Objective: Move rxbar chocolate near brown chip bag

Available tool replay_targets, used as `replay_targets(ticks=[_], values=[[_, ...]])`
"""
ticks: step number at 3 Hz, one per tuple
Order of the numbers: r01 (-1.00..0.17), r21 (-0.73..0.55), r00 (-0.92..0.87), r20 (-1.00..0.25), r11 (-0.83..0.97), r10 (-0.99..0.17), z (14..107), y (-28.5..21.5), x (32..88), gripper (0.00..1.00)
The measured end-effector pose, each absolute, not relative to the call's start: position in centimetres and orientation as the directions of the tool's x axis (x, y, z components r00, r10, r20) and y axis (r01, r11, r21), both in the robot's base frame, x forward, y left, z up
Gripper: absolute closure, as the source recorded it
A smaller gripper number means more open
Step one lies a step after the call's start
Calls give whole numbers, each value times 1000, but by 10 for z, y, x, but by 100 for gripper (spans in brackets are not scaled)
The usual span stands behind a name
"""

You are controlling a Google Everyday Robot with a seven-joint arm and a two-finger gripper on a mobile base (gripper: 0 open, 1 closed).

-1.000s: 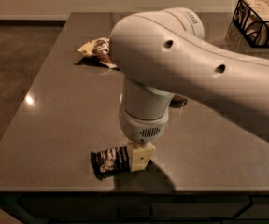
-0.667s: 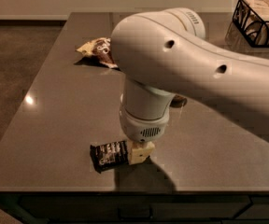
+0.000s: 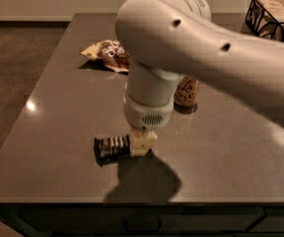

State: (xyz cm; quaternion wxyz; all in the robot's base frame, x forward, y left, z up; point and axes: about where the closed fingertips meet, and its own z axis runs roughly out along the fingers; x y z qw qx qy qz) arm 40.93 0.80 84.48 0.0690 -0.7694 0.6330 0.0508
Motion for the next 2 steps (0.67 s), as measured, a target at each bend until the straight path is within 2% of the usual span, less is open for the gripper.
replay_targets(ticks=[2], values=[[-998,-43,-35,-250,47,-968,878,47,517,100]])
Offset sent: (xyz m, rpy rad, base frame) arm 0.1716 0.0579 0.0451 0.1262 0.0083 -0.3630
